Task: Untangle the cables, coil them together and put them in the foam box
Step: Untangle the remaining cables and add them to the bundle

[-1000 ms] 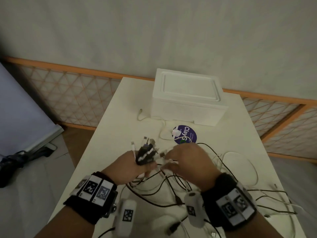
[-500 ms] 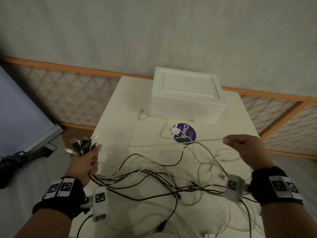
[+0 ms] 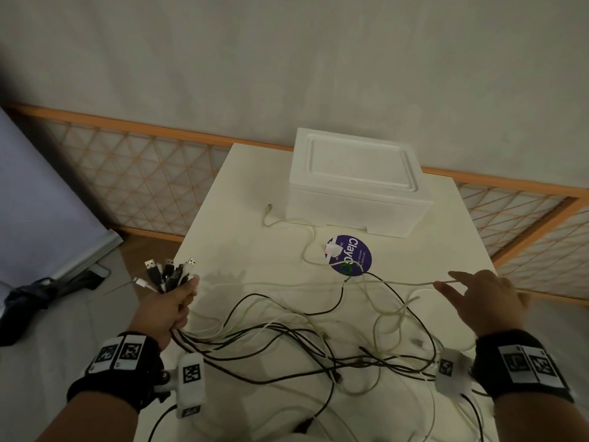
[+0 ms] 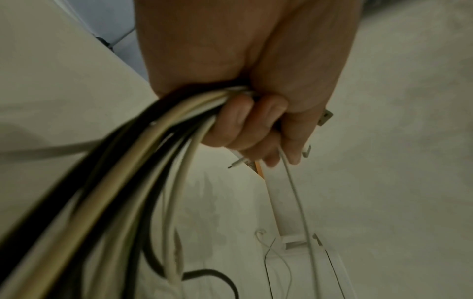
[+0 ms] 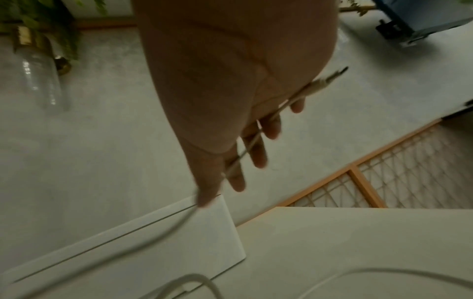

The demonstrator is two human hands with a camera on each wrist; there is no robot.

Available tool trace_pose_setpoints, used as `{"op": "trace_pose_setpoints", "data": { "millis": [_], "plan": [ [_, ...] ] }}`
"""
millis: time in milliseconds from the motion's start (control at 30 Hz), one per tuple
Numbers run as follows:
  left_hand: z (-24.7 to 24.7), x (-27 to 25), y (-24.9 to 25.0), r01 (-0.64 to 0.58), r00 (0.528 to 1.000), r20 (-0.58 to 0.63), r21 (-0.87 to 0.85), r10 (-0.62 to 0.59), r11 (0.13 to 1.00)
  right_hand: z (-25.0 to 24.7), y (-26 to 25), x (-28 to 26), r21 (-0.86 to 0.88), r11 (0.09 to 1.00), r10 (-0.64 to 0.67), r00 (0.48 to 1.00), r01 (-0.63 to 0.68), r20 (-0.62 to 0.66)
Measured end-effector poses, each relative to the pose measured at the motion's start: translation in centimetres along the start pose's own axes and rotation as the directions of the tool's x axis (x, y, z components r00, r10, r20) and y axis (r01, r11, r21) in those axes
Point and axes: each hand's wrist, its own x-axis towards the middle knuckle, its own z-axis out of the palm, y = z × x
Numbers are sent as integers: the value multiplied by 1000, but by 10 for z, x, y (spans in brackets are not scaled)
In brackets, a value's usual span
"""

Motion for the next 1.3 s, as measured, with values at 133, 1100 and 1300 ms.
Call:
{"op": "trace_pose_setpoints", "data": {
  "millis": [133, 1100, 1300],
  "plan": [
    [17, -14, 9, -138, 990, 11, -28, 138, 990, -8, -39, 0, 13, 993, -118, 986, 117, 115],
    [72, -19, 20, 264, 964, 159, -526, -211, 809, -3, -147, -43, 528, 654, -753, 396, 542, 526],
    [93, -18, 0, 335, 942, 159, -512, -296, 791, 22, -181, 6, 489, 724, -609, 784, 487, 122]
  ]
}}
